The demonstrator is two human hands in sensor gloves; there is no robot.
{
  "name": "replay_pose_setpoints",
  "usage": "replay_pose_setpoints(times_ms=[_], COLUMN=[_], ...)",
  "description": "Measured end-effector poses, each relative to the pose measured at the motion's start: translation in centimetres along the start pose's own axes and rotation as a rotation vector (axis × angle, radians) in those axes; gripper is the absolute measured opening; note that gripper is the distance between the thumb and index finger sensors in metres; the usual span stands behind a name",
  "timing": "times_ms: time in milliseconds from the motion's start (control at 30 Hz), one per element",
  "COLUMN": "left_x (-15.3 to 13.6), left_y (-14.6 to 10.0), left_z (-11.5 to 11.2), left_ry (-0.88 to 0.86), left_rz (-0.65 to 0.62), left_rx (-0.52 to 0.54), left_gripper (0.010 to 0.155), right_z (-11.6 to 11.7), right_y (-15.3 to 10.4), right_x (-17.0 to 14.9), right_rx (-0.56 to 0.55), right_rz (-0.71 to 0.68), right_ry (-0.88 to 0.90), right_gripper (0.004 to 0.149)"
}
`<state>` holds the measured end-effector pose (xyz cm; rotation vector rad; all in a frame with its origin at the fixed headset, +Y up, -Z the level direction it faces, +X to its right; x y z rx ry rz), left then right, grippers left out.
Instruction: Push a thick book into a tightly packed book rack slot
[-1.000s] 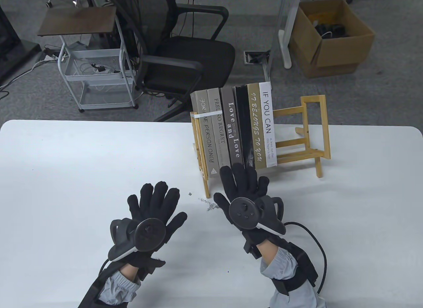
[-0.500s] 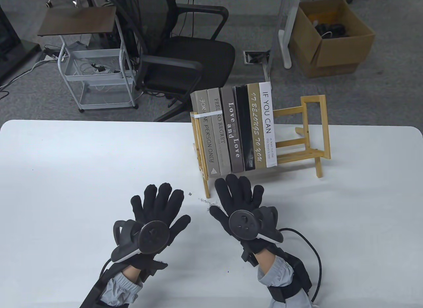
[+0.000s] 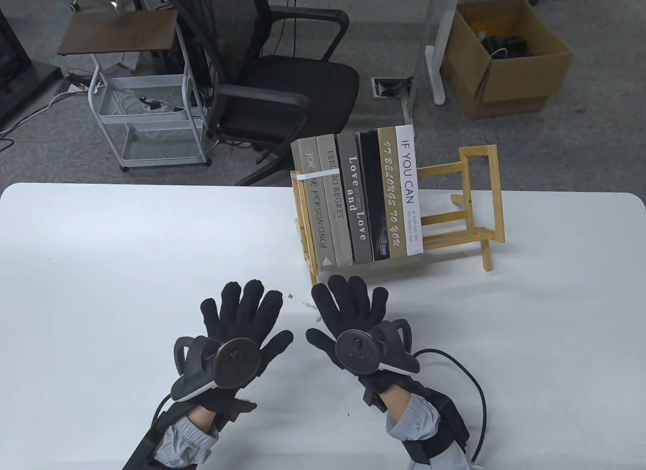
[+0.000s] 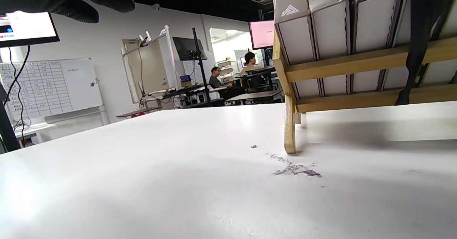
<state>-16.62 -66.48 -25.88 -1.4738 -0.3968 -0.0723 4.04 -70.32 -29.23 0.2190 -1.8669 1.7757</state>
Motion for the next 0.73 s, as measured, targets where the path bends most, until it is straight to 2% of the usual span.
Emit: replay_pose_setpoints(times_ms=[733], left_x=[-0.04], left_y=[0.06], left_z=[0.12], left_ry=[0.009], left_rz=[0.008], left_rx=[0.0], left_gripper=[0.072], right_z=[0.51], right_y=[0.09], right_x=[0.09], right_rx=[0.01], right_rz=[0.0], right_ry=[-0.01], right_gripper=[0.077])
Point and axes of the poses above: the tracker on the back of each hand, its own x axis roughly to the thumb side, its own y axis roughly from the wrist to the fingertips, z = x × y, the point moved 2 cm from there along y, roughly from the wrist to the fingertips, and after that the axes turned 6 degrees about z, right-handed, at the moved point
